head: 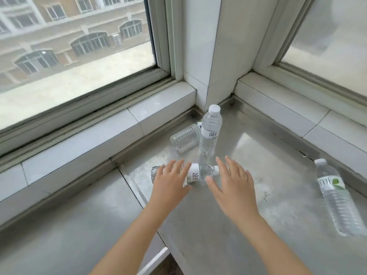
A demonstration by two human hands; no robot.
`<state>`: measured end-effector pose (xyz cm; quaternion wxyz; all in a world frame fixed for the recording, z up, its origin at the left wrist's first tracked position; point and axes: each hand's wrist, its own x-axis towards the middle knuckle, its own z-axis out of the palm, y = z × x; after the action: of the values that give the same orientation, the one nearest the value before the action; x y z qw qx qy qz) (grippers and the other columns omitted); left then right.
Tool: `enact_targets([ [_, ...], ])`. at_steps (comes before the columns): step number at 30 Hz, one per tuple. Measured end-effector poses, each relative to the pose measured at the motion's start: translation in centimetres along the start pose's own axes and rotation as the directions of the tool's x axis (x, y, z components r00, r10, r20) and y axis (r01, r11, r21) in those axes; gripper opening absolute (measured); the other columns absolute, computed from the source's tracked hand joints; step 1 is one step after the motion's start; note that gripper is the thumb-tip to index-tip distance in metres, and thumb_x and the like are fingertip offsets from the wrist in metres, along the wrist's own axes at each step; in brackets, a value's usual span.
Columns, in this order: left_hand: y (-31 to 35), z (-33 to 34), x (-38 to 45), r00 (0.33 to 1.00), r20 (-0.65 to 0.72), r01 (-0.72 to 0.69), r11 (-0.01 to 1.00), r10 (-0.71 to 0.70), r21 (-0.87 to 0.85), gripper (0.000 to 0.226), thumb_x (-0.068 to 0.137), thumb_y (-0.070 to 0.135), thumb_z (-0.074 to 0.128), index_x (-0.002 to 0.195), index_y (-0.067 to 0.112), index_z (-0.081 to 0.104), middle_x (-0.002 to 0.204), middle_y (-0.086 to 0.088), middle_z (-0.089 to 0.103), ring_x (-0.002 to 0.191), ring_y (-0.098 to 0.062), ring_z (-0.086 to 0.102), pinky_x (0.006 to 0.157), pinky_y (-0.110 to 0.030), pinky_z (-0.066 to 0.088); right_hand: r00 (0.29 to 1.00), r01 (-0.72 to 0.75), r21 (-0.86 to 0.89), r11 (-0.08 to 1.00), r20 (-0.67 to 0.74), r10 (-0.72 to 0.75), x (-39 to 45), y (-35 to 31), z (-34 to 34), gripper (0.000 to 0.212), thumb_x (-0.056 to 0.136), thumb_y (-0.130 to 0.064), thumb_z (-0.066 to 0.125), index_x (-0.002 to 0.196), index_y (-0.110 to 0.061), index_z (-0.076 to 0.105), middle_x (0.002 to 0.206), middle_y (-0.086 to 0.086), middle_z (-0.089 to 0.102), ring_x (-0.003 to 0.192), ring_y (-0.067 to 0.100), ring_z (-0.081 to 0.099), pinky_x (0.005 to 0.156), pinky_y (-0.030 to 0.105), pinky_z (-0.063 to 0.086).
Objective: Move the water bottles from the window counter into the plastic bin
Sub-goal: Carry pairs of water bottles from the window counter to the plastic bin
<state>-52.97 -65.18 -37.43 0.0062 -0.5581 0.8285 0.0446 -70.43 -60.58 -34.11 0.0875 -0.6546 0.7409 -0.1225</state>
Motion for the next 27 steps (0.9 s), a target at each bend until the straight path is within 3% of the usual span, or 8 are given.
enact_targets([
  [5, -0.8, 3.1, 3.6, 0.992, 0.123, -0.031, 0.998, 0.024, 0.057, 0.081, 0.036, 0.030, 0.095, 0.113, 0.026, 0.069, 0.099, 0.001, 0.073, 0.083, -0.027, 0.072, 0.076, -0.052, 0.055, 0.999, -0.050, 0.045, 0.998, 0.021, 0.049, 4.4, 1.0, 2.1, 0.066, 0.086, -0.047, 0.054, 0.142, -0.017, 0.037, 0.141, 0.008, 0.049, 0.132, 0.027, 0.042, 0.105, 0.052, 0.035],
  [10, -2.1, 4.7, 5.4, 0.987, 0.153, -0.031, 0.997, 0.041, -0.068, 0.093, 0.029, 0.023, 0.092, 0.115, 0.031, 0.057, 0.084, 0.003, 0.069, 0.063, -0.026, 0.067, 0.051, -0.036, 0.050, 0.995, -0.095, 0.224, 0.970, 0.062, 0.083, 8.3, 1.6, 2.8, 0.079, 0.083, -0.037, 0.068, 0.147, -0.015, 0.026, 0.143, 0.006, 0.047, 0.130, 0.025, 0.043, 0.101, 0.037, 0.037],
  [13, -2.8, 4.6, 5.5, 0.982, 0.173, -0.060, 0.990, 0.083, -0.131, 0.083, 0.032, 0.023, 0.089, 0.111, 0.030, 0.065, 0.083, 0.003, 0.068, 0.061, -0.023, 0.065, 0.042, -0.028, 0.042, 0.987, -0.155, 0.428, 0.891, 0.111, 0.119, 10.7, 1.7, 3.7, 0.084, 0.080, -0.031, 0.072, 0.146, -0.023, 0.021, 0.143, 0.000, 0.045, 0.128, 0.020, 0.045, 0.090, 0.032, 0.040],
  [17, -3.9, 4.4, 5.1, 0.980, 0.150, -0.109, 0.981, 0.133, -0.162, 0.082, 0.028, 0.031, 0.089, 0.106, 0.031, 0.065, 0.082, 0.006, 0.066, 0.059, -0.019, 0.063, 0.039, -0.023, 0.027, 0.971, -0.228, 0.636, 0.737, 0.094, 0.219, 12.9, 1.6, 5.0, 0.084, 0.075, -0.019, 0.078, 0.143, -0.024, 0.028, 0.137, -0.010, 0.047, 0.124, 0.015, 0.048, 0.094, 0.028, 0.039],
  [19, -4.4, 4.3, 5.1, 0.982, 0.141, -0.104, 0.986, 0.123, -0.134, 0.081, 0.030, 0.036, 0.090, 0.107, 0.031, 0.065, 0.084, 0.006, 0.066, 0.060, -0.018, 0.063, 0.040, -0.022, 0.024, 0.963, -0.244, 0.715, 0.655, 0.100, 0.249, 13.7, 1.5, 5.6, 0.082, 0.074, -0.016, 0.080, 0.141, -0.025, 0.033, 0.136, -0.013, 0.048, 0.121, 0.013, 0.049, 0.097, 0.029, 0.039],
  [21, -4.5, 4.0, 5.3, 0.976, 0.166, -0.125, 0.987, 0.140, -0.096, 0.079, 0.048, 0.036, 0.089, 0.121, 0.031, 0.060, 0.098, 0.003, 0.066, 0.073, -0.022, 0.065, 0.045, -0.026, 0.030, 0.967, -0.226, 0.752, 0.620, 0.094, 0.239, 14.2, 1.6, 6.1, 0.078, 0.072, -0.013, 0.081, 0.136, -0.029, 0.039, 0.132, -0.018, 0.052, 0.119, 0.007, 0.050, 0.098, 0.026, 0.039],
  [24, -4.9, 3.8, 6.1, 0.972, 0.177, -0.146, 0.987, 0.156, -0.072, 0.073, 0.082, 0.034, 0.071, 0.145, 0.034, 0.033, 0.126, 0.000, 0.057, 0.104, -0.027, 0.060, 0.062, -0.030, 0.035, 0.965, -0.206, 0.798, 0.566, 0.071, 0.251, 14.6, 1.5, 5.9, 0.072, 0.068, -0.003, 0.082, 0.126, -0.028, 0.048, 0.118, -0.026, 0.056, 0.110, -0.012, 0.052, 0.087, 0.004, 0.040],
  [27, -5.4, 3.1, 6.6, 0.973, 0.186, -0.111, 0.982, 0.139, -0.150, 0.069, 0.086, 0.040, 0.064, 0.146, 0.036, 0.031, 0.125, 0.001, 0.057, 0.109, -0.026, 0.059, 0.067, -0.029, 0.034, 0.964, -0.180, 0.817, 0.547, 0.037, 0.262, 14.7, 1.2, 5.7, 0.070, 0.063, 0.002, 0.084, 0.118, -0.026, 0.052, 0.112, -0.023, 0.059, 0.103, -0.018, 0.054, 0.085, 0.006, 0.042],
])
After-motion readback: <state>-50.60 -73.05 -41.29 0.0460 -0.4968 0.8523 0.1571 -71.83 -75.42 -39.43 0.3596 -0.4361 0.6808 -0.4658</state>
